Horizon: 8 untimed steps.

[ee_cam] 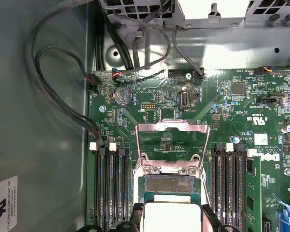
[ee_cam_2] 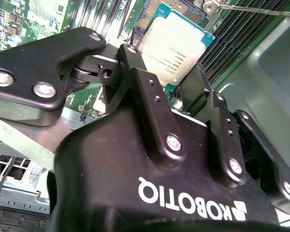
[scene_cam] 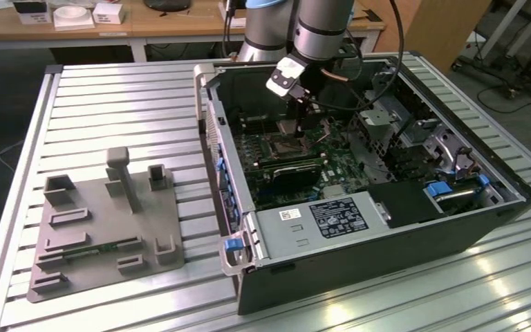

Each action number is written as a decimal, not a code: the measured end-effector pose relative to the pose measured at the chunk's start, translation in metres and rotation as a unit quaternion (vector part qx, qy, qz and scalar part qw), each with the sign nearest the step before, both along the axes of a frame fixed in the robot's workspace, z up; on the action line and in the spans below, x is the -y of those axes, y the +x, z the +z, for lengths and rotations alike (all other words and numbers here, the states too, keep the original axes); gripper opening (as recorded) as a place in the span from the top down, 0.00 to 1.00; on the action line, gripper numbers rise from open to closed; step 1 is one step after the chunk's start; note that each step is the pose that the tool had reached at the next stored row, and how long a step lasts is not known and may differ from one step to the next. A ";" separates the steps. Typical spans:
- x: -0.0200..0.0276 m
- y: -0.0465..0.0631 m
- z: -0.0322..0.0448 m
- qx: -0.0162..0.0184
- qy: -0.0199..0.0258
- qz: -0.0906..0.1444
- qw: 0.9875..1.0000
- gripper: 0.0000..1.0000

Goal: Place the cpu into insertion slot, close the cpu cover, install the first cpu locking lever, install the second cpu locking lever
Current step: 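Place the cpu into insertion slot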

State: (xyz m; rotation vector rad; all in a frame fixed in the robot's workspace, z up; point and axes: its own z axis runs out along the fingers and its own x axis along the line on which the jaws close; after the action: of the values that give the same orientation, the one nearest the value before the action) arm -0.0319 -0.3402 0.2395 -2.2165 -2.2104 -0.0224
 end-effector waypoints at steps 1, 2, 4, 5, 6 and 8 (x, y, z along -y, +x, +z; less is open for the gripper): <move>0.0000 0.000 0.0000 0.000 0.000 0.000 1.000 0.46; 0.0000 0.000 0.0000 0.000 0.000 0.000 1.000 0.46; 0.0000 0.000 -0.0003 0.000 0.000 0.000 1.000 0.46; 0.0000 0.000 -0.0006 0.000 0.000 0.000 1.000 0.46; 0.0000 0.000 -0.0006 0.000 0.000 0.000 1.000 0.46; 0.0000 0.000 -0.0006 0.000 0.000 0.000 1.000 0.46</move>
State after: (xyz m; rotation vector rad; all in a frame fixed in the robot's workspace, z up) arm -0.0319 -0.3402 0.2389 -2.2165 -2.2105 -0.0224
